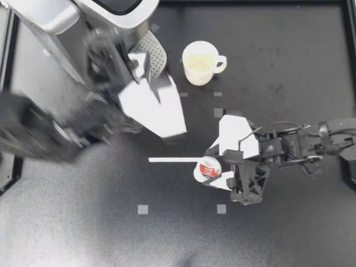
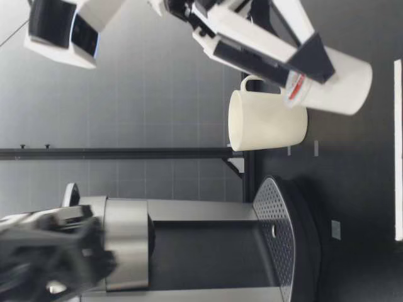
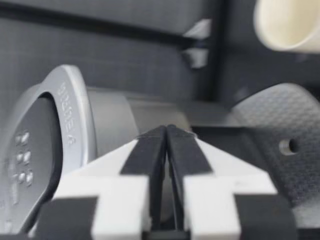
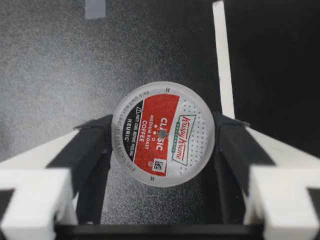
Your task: Place the coffee capsule inside the capsule container, then place the cup onto the center of the cup tray.
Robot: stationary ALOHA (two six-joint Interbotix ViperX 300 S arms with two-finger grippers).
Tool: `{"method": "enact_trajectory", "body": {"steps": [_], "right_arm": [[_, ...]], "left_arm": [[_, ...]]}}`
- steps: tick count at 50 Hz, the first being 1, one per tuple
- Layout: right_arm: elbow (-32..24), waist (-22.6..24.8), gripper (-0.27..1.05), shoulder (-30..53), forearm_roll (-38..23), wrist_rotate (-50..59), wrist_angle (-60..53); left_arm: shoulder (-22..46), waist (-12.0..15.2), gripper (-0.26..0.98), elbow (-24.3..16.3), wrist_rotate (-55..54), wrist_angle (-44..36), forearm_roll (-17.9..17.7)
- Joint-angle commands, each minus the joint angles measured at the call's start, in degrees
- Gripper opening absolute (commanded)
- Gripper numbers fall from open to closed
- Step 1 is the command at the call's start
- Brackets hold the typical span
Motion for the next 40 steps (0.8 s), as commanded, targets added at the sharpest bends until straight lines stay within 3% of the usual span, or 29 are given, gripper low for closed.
{"method": "enact_trajectory", "body": {"steps": [1, 9, 20, 33, 40], "right_arm": [[0.2, -0.4, 0.56, -2.0, 0.0, 0.1, -1.6], [1.6, -0.4, 0.56, -2.3, 0.1, 0.5, -3.7], [1.4, -0.4, 0.56, -1.9, 0.0, 0.4, -4.9], [0.9, -0.4, 0.56, -1.8, 0.0, 0.6, -5.1], [0.8, -0.4, 0.56, -1.7, 0.1, 0.8, -5.1]], "left_arm": [[0.8, -0.2, 0.11, -0.1, -0.7, 2.4, 3.0], [2.2, -0.2, 0.11, 1.6, -1.4, 3.9, 4.6], [1.9, -0.1, 0.11, 4.2, -2.9, 4.7, 9.8], [0.9, 2.7, 0.11, 7.1, -2.7, 4.5, 12.8], [0.4, 2.9, 0.11, 8.3, -2.9, 4.7, 15.7]]}}
